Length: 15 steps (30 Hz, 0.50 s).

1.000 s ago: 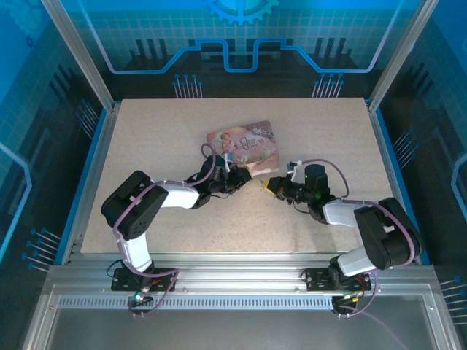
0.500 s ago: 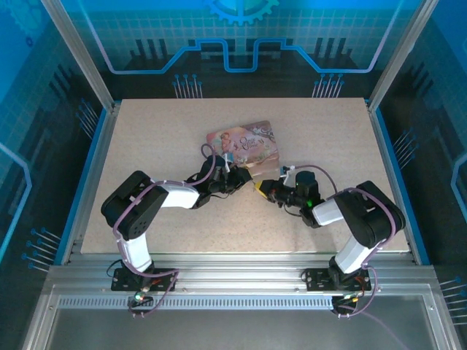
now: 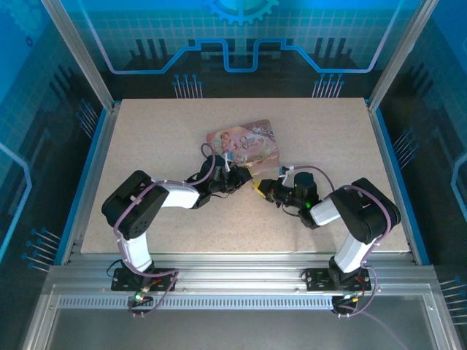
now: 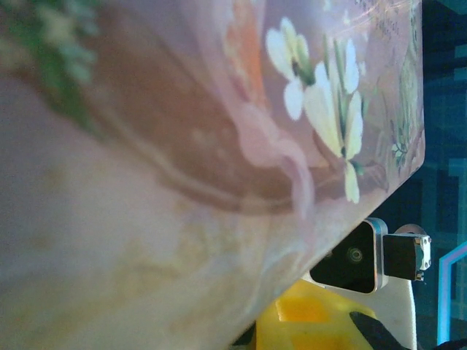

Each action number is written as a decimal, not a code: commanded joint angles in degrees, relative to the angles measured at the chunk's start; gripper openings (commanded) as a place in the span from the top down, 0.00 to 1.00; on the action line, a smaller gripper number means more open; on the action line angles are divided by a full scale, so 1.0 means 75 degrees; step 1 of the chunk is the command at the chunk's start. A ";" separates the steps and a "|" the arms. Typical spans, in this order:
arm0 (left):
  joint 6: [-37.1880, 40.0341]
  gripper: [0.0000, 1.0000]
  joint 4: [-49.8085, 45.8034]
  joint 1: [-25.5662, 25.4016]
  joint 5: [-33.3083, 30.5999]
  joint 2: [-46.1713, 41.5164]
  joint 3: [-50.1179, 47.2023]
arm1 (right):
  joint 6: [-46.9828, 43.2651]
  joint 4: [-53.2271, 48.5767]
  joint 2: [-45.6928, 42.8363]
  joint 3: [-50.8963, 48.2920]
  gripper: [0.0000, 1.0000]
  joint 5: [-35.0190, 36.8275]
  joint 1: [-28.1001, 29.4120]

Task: Unlock the padlock with the key

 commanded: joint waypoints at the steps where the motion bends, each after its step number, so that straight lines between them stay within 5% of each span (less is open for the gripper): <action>1: -0.0285 0.85 0.0579 -0.0011 0.0243 0.0046 -0.0030 | 0.0086 0.0406 0.0142 0.0037 1.00 0.0127 0.0099; 15: -0.0429 0.86 0.0782 -0.0024 0.0395 0.0116 -0.0042 | 0.0222 0.0566 0.0311 0.0194 1.00 0.0319 0.0097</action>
